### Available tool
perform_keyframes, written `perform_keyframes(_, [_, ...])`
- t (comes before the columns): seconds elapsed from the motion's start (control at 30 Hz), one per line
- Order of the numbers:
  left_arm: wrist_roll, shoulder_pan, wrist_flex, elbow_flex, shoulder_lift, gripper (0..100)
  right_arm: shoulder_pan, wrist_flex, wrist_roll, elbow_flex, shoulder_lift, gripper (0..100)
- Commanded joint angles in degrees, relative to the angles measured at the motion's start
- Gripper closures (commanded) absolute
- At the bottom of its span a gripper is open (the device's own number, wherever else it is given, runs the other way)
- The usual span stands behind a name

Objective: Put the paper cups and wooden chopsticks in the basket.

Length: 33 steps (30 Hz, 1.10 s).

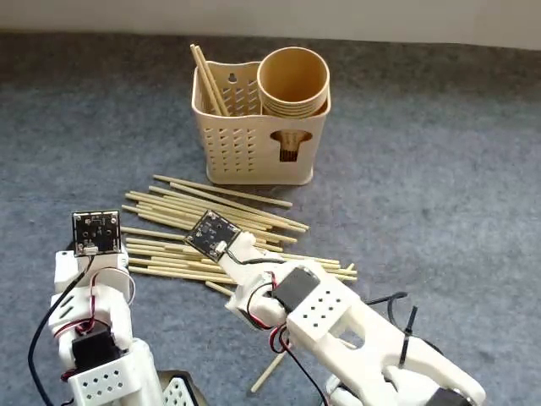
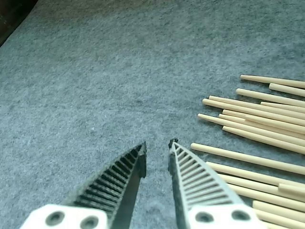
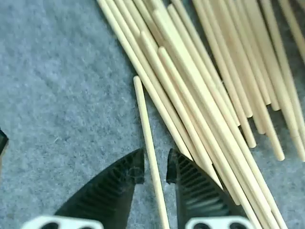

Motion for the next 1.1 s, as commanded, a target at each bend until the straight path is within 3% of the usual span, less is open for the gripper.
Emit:
perform_keyframes(0.0, [0.4,-0.3,-1.4,0.7,-0.1,90,-0.6,-2.4,-0.3,-3.3,7.0,90.4])
perform_keyframes(0.67, [0.4,-0.3,-1.3,0.7,-0.1,90,-0.4,-4.8,-0.1,-8.7,25.0,93.7])
perform_keyframes(0.77, [0.4,-0.3,-1.3,0.7,-0.1,90,-0.3,-4.7,-0.1,-8.7,24.7,98.8])
perform_keyframes(1.07, [0.4,-0.3,-1.3,0.7,-0.1,90,-0.2,-4.5,-0.2,-8.3,16.7,99.2])
